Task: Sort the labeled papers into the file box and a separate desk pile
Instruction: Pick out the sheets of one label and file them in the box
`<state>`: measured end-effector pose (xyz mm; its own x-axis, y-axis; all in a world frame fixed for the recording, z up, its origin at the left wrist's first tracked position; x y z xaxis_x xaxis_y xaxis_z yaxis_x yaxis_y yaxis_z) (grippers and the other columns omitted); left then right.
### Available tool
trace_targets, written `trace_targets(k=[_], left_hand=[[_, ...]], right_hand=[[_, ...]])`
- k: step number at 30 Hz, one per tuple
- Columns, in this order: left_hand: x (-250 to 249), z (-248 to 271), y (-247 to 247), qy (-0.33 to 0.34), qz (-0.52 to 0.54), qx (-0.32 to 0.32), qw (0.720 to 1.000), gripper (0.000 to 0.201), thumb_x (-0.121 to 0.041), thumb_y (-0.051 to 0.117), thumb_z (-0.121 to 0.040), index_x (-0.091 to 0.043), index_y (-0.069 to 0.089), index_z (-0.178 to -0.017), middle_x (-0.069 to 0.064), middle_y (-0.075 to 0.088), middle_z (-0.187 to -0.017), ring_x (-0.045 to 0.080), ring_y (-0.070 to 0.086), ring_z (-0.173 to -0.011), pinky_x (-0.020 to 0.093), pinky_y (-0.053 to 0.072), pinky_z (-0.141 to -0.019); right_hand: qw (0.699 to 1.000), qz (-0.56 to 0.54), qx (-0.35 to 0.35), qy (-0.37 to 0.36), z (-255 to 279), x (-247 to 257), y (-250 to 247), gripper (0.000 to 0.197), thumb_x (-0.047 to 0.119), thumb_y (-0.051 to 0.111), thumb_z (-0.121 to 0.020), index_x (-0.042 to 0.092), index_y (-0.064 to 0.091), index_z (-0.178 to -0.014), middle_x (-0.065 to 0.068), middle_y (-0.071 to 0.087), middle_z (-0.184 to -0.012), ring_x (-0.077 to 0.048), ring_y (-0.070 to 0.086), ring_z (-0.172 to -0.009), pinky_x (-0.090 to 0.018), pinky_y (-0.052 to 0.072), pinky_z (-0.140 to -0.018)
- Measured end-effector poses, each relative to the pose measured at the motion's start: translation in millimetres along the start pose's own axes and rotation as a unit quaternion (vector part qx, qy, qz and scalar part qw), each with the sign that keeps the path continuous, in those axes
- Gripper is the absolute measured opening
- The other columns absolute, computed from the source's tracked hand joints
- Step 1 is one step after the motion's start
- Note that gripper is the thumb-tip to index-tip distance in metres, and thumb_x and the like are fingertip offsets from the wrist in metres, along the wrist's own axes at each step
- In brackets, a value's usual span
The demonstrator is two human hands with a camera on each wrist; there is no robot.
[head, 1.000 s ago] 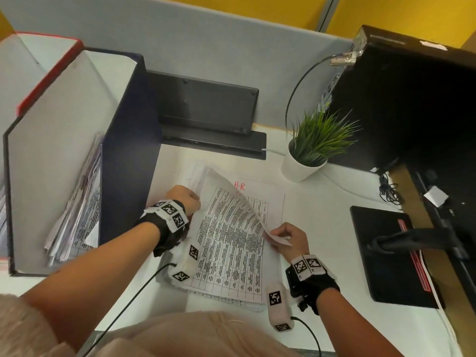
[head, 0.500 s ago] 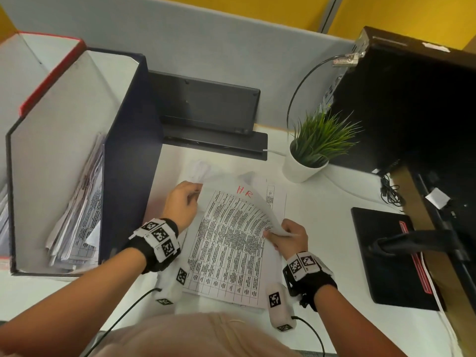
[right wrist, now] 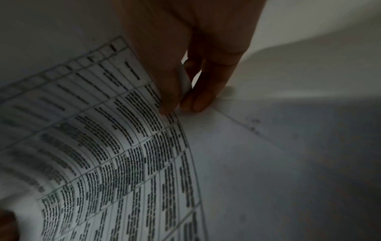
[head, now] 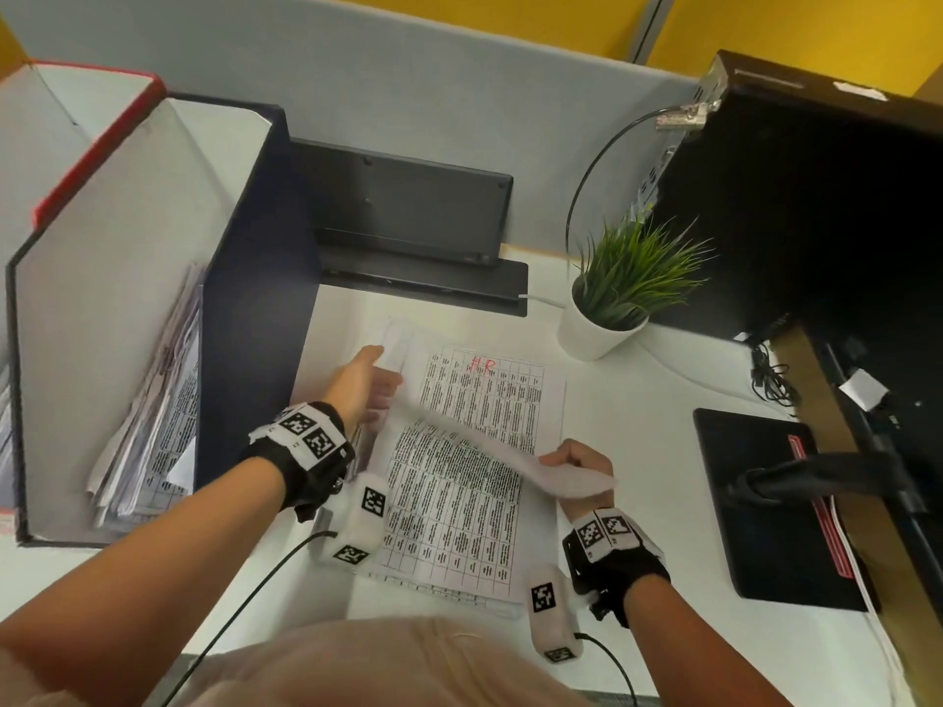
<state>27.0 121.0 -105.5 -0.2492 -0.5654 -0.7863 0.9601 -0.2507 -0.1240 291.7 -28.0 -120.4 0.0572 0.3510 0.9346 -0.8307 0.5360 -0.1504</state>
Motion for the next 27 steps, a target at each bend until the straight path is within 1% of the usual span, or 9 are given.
trace_targets(k=[4, 7, 11, 13, 15, 18, 20, 24, 27], left_hand=[[7, -8, -9, -0.018, -0.153, -0.032, 0.988, 0.032, -0.037, 0.065, -0.082, -0.005, 0.066, -0.081, 0.011, 0.071, -0.087, 0.025, 0.065, -0.079, 0.037, 0.054, -0.081], [3, -5, -3, 0.012, -0.255, -0.030, 0.966, 0.030, -0.035, 0.081, -0.066, -0.008, 0.069, -0.070, 0.004, 0.068, -0.072, 0.020, 0.064, -0.071, 0.030, 0.054, -0.071], [-12, 2, 3, 0.095, -0.327, -0.049, 0.939, 0.027, -0.024, 0.077, -0.073, -0.001, 0.067, -0.064, 0.004, 0.059, -0.060, 0.015, 0.055, -0.058, 0.024, 0.045, -0.056], [-11, 2, 4, 0.103, -0.313, -0.038, 0.943, 0.027, -0.018, 0.074, -0.077, -0.003, 0.062, -0.057, 0.006, 0.053, -0.055, 0.018, 0.051, -0.056, 0.026, 0.044, -0.056], [-10, 4, 4, 0.105, -0.306, -0.030, 0.946, 0.032, -0.015, 0.071, -0.080, -0.007, 0.057, -0.052, 0.005, 0.050, -0.054, 0.018, 0.049, -0.055, 0.024, 0.042, -0.055], [-19, 12, 9, 0.167, -0.306, -0.024, 0.937, 0.012, -0.009, 0.062, -0.087, -0.005, 0.073, -0.083, 0.008, 0.066, -0.078, 0.020, 0.061, -0.075, 0.025, 0.050, -0.073], [-28, 24, 11, 0.234, -0.275, -0.033, 0.932, 0.025, -0.003, 0.058, -0.087, -0.006, 0.067, -0.110, 0.006, 0.067, -0.100, 0.014, 0.059, -0.089, 0.022, 0.046, -0.081], [-33, 38, 8, 0.281, -0.169, -0.022, 0.944, 0.021, -0.006, 0.059, -0.087, -0.008, 0.068, -0.107, 0.006, 0.069, -0.100, 0.018, 0.063, -0.092, 0.026, 0.051, -0.083], [-25, 35, 5, 0.218, -0.085, -0.003, 0.972, 0.015, -0.005, 0.052, -0.091, -0.005, 0.065, -0.099, 0.011, 0.068, -0.101, 0.023, 0.061, -0.095, 0.037, 0.048, -0.092]], right_hand=[[0.990, -0.113, -0.034, 0.078, -4, -18, -7, 0.045, -0.015, 0.050, -0.059, 0.015, 0.047, -0.026, 0.008, 0.041, -0.038, -0.016, 0.034, -0.047, -0.011, 0.029, -0.039], [0.992, -0.098, -0.018, 0.080, 0, -18, 0, 0.025, -0.002, 0.054, -0.047, 0.015, 0.050, -0.028, -0.003, 0.042, -0.055, -0.019, 0.036, -0.055, -0.019, 0.030, -0.050], [0.988, -0.110, -0.039, 0.099, -3, -19, -6, 0.032, -0.014, 0.052, -0.064, 0.003, 0.046, -0.038, -0.007, 0.041, -0.055, -0.020, 0.038, -0.053, -0.014, 0.033, -0.039], [0.983, -0.126, -0.037, 0.128, -7, -23, -5, 0.036, -0.010, 0.053, -0.064, 0.009, 0.047, -0.033, -0.002, 0.044, -0.045, -0.020, 0.041, -0.049, -0.018, 0.036, -0.043], [0.983, -0.122, -0.038, 0.135, -8, -24, -5, 0.035, -0.007, 0.054, -0.066, 0.012, 0.051, -0.036, -0.004, 0.047, -0.057, -0.019, 0.045, -0.054, -0.022, 0.039, -0.046], [0.984, -0.148, -0.055, 0.086, -6, -23, -8, 0.050, -0.020, 0.044, -0.072, 0.013, 0.052, -0.034, -0.008, 0.047, -0.065, -0.022, 0.045, -0.058, -0.024, 0.041, -0.050], [0.997, -0.064, -0.045, 0.017, -4, -11, -7, 0.047, -0.025, 0.045, -0.073, 0.010, 0.049, -0.041, -0.007, 0.051, -0.063, -0.021, 0.047, -0.061, -0.025, 0.039, -0.057], [0.993, 0.102, -0.051, -0.031, -5, 3, -9, 0.034, -0.004, 0.077, -0.067, 0.007, 0.046, -0.057, -0.001, 0.052, -0.058, -0.011, 0.047, -0.056, -0.015, 0.039, -0.052], [0.997, 0.058, -0.053, -0.009, -3, 4, -7, 0.049, 0.000, 0.085, -0.059, -0.002, 0.060, -0.101, -0.010, 0.067, -0.096, -0.020, 0.063, -0.088, -0.025, 0.051, -0.082]])
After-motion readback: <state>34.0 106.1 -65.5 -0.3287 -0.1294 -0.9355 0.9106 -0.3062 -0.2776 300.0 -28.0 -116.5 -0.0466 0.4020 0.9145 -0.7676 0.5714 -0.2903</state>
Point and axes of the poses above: each hand's wrist, its own z-axis away from the middle knuckle, its own y-axis out of the palm, x = y × z, the point moved 10 cm from there along -z, towards the middle knuckle
